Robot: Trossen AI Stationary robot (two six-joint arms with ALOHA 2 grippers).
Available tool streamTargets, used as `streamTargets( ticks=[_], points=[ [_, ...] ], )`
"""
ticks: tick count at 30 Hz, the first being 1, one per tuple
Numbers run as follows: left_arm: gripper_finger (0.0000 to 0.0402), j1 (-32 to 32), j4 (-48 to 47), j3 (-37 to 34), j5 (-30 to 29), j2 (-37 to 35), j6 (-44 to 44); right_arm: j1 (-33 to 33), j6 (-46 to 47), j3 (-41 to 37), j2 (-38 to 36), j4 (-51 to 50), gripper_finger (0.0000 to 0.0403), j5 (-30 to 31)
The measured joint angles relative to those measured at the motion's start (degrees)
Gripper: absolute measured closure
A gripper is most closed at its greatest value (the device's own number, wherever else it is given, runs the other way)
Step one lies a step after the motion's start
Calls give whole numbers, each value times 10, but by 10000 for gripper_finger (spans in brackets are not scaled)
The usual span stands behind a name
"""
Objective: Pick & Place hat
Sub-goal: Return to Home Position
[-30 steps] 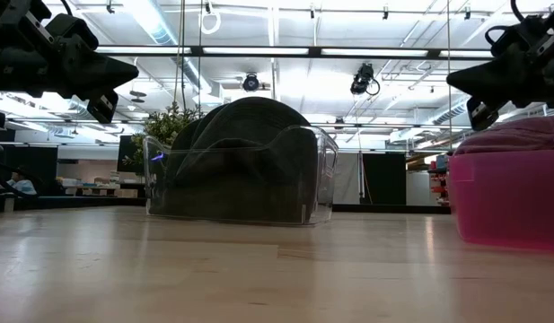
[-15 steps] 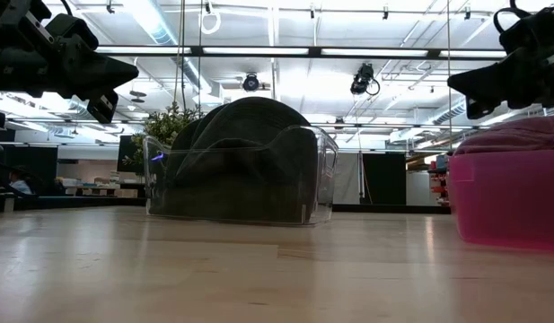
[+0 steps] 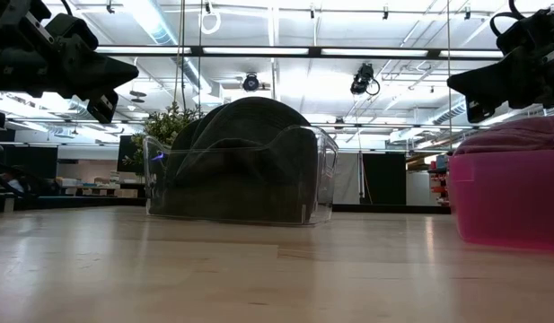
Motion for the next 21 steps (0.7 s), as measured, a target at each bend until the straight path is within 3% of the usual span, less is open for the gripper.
streamTargets(
  ticks=[13, 21],
  points=[
    [378, 0, 0, 0, 0, 0, 186, 0, 0, 0, 0, 0, 385, 0],
    [378, 0, 0, 0, 0, 0, 193, 0, 0, 0, 0, 0, 385, 0]
  ],
)
